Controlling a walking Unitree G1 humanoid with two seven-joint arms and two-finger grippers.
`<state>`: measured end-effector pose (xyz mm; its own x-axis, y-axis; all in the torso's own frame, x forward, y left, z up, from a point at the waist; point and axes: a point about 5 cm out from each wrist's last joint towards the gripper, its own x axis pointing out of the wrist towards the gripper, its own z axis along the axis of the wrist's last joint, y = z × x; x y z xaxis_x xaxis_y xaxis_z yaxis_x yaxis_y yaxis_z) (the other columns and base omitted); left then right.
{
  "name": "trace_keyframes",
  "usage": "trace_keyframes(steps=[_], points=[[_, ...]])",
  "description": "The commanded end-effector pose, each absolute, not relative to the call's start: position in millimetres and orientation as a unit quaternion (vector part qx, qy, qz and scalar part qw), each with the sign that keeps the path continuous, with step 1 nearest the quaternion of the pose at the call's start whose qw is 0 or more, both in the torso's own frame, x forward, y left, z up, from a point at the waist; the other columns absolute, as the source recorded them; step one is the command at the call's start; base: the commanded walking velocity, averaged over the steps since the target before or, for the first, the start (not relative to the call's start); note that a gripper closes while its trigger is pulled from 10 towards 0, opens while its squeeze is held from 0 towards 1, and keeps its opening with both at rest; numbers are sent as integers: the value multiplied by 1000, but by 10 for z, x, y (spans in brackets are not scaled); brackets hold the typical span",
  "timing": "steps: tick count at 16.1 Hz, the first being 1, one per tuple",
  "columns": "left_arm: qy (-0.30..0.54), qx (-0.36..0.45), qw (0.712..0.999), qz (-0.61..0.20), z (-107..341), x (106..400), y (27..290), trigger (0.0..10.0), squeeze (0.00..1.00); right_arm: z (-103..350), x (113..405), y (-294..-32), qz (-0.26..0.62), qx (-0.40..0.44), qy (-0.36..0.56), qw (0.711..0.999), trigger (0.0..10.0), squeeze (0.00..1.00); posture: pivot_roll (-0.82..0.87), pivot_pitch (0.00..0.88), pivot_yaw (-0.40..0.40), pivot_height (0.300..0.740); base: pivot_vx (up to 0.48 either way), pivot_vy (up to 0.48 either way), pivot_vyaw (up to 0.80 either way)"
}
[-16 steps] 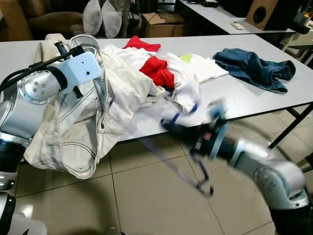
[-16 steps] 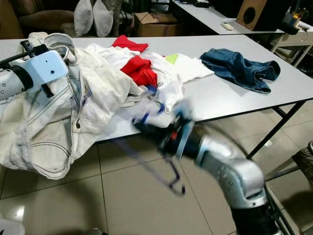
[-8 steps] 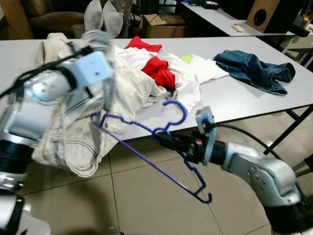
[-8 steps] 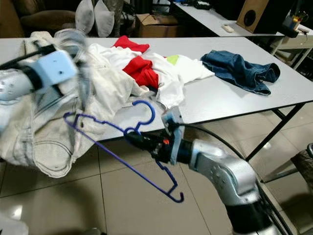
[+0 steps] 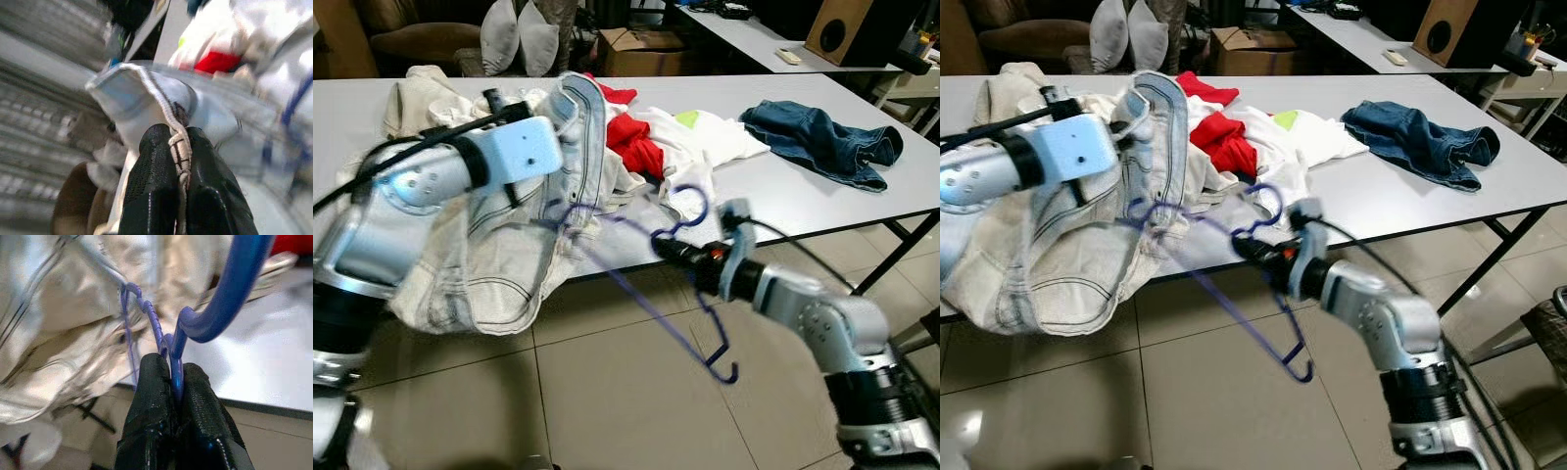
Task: Hang hanger
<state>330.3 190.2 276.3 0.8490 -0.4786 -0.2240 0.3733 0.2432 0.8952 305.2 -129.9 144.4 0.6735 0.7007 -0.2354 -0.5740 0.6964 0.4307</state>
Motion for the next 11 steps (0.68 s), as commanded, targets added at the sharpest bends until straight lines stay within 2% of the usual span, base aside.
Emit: trace_keyframes(steps=[1,3,6,7,8,9,11], points=[[-50,569,785,-240,2887,3322,2003,0,0,1490,3127,-1481,307,148,192,920,10000,0,-56,0,-108,740,0,0,0],[-44,583,798,-147,3074,3367,2289,0,0,1607,3313,-1790,210,124,148,958,10000,0,-60,0,-104,740,0,0,0],[-59,583,805,-94,3213,3385,2403,0,0,1708,3446,-2045,122,124,101,980,10000,0,-61,0,-102,740,0,0,0],[-71,579,806,-98,3225,3388,2380,0,0,1746,3452,-2031,132,120,89,980,10000,0,-61,0,-102,740,0,0,0],[-75,568,810,-126,3169,3416,2268,0,0,1827,3388,-1805,214,136,71,965,10000,0,-61,0,-97,740,0,0,0],[-77,561,814,-133,3147,3424,2230,0,0,1850,3359,-1726,243,141,65,958,10000,0,-61,0,-97,740,0,0,0],[-77,552,818,-143,3100,3447,2158,0,0,1948,3206,-1496,344,179,39,921,10000,0,-61,0,-97,740,0,0,0]])
